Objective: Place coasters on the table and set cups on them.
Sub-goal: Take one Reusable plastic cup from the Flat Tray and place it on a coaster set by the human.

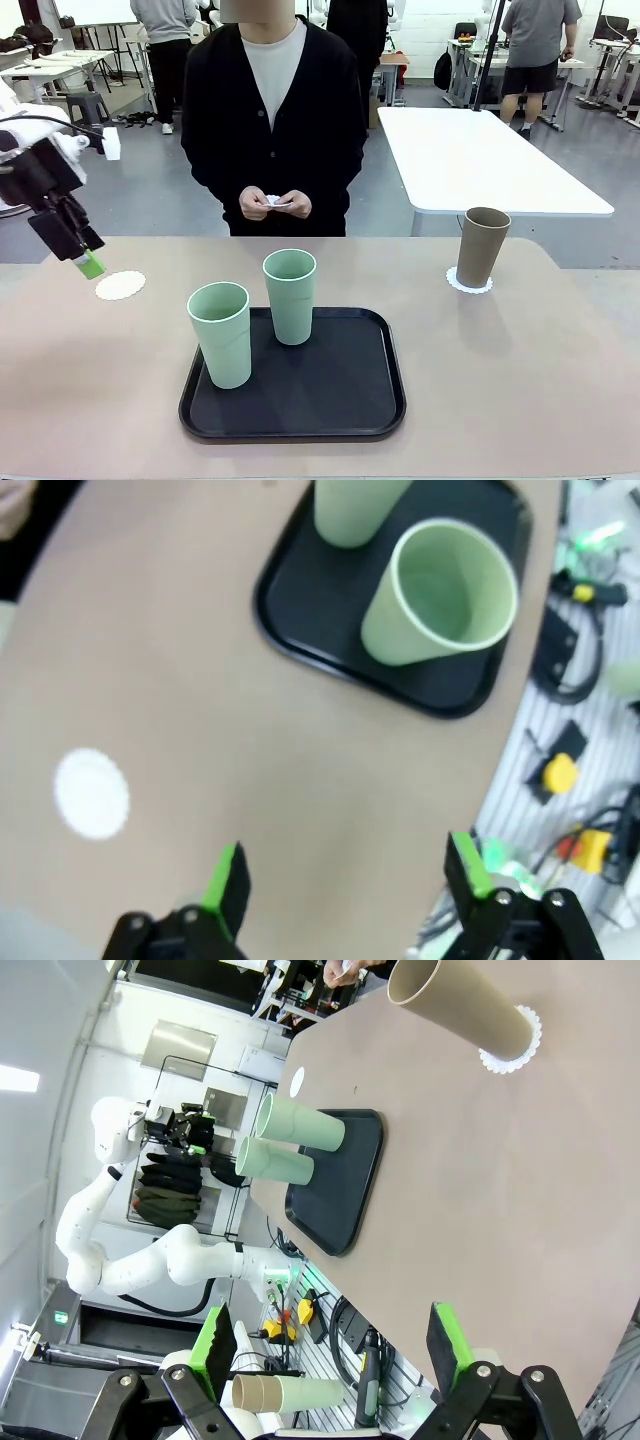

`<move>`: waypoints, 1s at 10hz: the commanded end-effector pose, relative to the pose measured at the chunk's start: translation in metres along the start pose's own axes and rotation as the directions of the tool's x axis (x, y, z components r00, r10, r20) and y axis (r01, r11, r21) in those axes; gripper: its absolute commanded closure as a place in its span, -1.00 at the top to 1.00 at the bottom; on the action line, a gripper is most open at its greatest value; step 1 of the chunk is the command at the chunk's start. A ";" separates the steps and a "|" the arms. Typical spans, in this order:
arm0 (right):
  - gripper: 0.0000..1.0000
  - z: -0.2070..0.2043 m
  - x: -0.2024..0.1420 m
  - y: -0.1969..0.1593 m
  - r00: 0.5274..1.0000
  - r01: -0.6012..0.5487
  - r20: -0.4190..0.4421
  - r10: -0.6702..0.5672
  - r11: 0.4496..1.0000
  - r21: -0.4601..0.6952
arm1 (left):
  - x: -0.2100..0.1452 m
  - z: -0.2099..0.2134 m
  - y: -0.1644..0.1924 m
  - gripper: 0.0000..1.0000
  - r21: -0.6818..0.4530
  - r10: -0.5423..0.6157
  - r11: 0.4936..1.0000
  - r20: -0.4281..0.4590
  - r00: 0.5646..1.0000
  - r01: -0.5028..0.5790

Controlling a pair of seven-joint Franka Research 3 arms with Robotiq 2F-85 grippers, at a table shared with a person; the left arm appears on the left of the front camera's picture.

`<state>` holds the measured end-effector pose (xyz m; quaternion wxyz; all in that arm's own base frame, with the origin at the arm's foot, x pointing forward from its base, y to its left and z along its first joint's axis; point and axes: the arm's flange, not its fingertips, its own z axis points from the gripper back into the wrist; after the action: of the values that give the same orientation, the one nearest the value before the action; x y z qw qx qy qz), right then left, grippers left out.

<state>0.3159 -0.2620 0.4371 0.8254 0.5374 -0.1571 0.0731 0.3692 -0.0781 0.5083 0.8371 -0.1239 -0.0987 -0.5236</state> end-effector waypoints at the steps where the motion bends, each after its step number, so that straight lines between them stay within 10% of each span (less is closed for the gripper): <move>1: 1.00 0.000 0.000 0.000 1.000 -0.002 0.002 0.002 1.000 0.005 | 0.008 -0.010 -0.005 1.00 0.086 -0.051 0.995 -0.054 0.997 0.056; 9: 1.00 0.000 0.000 0.000 1.000 -0.002 0.002 0.002 1.000 0.005 | 0.022 -0.010 -0.012 1.00 0.084 -0.077 0.993 -0.077 0.994 0.084; 10: 1.00 0.000 0.000 0.000 1.000 -0.002 0.002 0.002 1.000 0.005 | 0.014 -0.010 0.011 1.00 -0.010 -0.262 0.965 0.080 0.962 0.263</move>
<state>0.3153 -0.2627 0.4372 0.8255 0.5371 -0.1577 0.0721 0.3714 -0.1002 0.5067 0.8046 -0.0834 -0.1104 -0.5775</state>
